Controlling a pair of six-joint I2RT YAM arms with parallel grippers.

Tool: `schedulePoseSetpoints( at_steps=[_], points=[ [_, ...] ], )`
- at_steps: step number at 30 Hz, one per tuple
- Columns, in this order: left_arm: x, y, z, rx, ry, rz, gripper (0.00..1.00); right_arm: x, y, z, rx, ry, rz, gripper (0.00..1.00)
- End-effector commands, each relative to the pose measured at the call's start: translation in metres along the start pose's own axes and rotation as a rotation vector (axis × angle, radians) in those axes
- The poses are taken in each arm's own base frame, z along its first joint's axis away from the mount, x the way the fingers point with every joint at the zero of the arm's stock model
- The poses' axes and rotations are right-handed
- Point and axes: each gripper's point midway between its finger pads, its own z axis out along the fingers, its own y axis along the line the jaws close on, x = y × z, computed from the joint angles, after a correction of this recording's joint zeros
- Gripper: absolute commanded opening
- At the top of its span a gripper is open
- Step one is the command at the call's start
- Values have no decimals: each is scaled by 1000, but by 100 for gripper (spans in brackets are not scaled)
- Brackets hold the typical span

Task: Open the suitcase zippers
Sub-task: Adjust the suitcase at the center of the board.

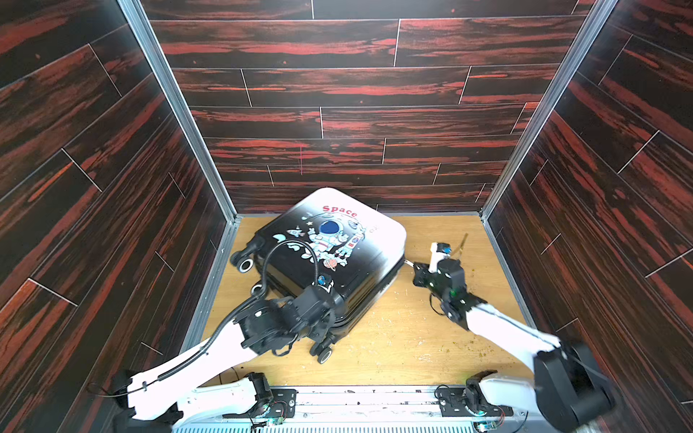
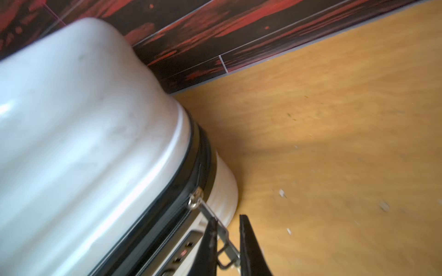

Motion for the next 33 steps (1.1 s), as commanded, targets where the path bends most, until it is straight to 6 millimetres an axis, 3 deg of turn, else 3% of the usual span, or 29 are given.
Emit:
schedulePoseSetpoints(
  at_steps=[1, 5, 9, 12, 15, 18, 20, 23, 27, 30, 33],
  points=[
    [-44, 85, -7, -354, -179, -280, 15, 20, -38, -26, 126, 29, 59, 0],
    [-60, 116, 6, -482, -181, -345, 17, 50, -26, -52, 32, 113, 103, 0],
    [-77, 141, 16, -572, -185, -408, 27, 81, -7, -69, -60, 223, 130, 0],
    [-91, 165, 13, -656, -205, -455, 43, 105, 12, -78, -143, 324, 143, 0],
    [-103, 190, 11, -693, -228, -532, 67, 134, 37, -87, -227, 439, 93, 0],
    [-117, 203, 14, -678, -235, -595, 85, 163, 63, -98, -310, 556, 22, 0],
    [-125, 204, 5, -677, -236, -602, 99, 175, 76, -103, -352, 595, -19, 0],
    [-132, 204, -20, -671, -270, -591, 100, 176, 75, -102, -329, 583, -34, 0],
    [-119, 195, -41, -610, -304, -581, 100, 161, 65, -98, -274, 501, -72, 0],
    [-100, 171, -35, -499, -292, -600, 100, 139, 54, -89, -180, 429, -118, 9],
    [-80, 133, -3, -285, -270, -760, 100, 117, 58, -79, -185, 376, -104, 16]
  ],
)
